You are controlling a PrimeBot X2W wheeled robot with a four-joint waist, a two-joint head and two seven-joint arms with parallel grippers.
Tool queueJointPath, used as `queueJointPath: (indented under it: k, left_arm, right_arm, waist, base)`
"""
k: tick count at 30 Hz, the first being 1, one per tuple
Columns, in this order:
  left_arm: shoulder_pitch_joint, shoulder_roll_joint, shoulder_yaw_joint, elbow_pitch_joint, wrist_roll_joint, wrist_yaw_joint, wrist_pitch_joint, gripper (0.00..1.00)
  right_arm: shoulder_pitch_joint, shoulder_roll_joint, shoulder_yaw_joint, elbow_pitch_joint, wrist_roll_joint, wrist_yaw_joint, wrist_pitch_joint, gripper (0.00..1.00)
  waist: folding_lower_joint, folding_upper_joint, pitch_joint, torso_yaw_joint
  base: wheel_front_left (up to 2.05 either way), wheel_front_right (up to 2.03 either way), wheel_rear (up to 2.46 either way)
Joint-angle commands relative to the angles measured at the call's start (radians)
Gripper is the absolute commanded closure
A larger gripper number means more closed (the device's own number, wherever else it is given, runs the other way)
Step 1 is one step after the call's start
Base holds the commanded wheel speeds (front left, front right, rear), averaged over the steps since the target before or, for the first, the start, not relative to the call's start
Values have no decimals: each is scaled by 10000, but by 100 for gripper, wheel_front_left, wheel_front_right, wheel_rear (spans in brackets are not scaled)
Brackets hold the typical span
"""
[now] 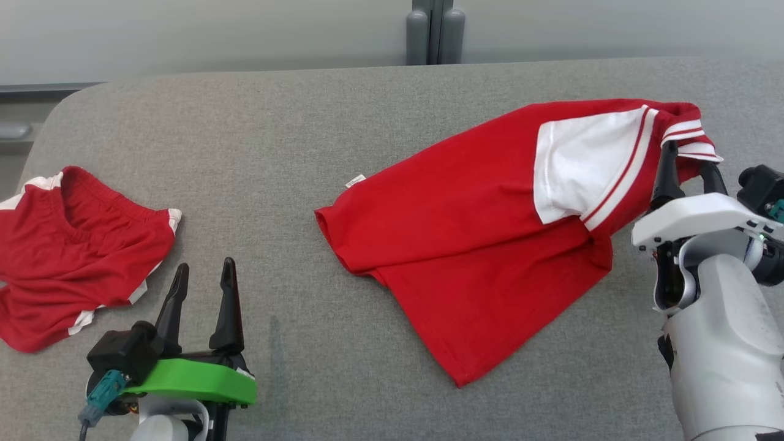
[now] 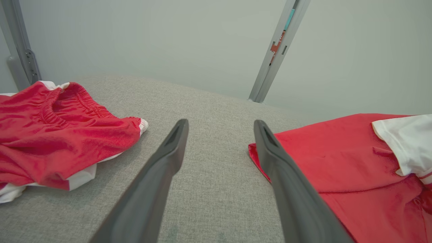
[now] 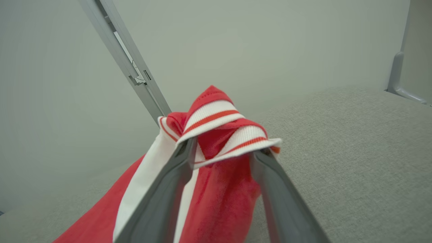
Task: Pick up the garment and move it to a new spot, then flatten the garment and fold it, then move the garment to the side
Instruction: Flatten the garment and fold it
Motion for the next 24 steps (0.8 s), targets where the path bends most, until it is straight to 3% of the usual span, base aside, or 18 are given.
queueJointPath:
  k: [1,6,12,19,24]
  left_arm:
    - [-18,10,6,27,51,-52,-2,0]
    - [163,-8,17,74,53,-67,-2,0]
    - [334,-54,-9,123,54,-66,-2,0]
    - [405,-64,61,44,40,-71,-2,0]
    - [250,-88,128,-96,49,-40,-2,0]
  right_arm:
    - [325,-29,-111,-157,-424,0,-29,0]
    - [1274,-32,-251,-630,-1509,0,-29,0]
    - [2564,-29,-453,-1325,-1831,-1,998,0]
    - [3557,-32,988,-2954,-1372,-1,1690,0]
    - [3181,-38,1923,-3451,-1492,-3,2506,0]
  waist:
    - [0,0,-116,-46]
    - [0,0,-364,-136]
    - [0,0,-640,-203]
    - [0,0,-658,-283]
    - [0,0,-391,-292]
  base:
    - [0,0,0]
    - [0,0,0]
    - [0,0,0]
    - [0,0,0]
    - [0,0,0]
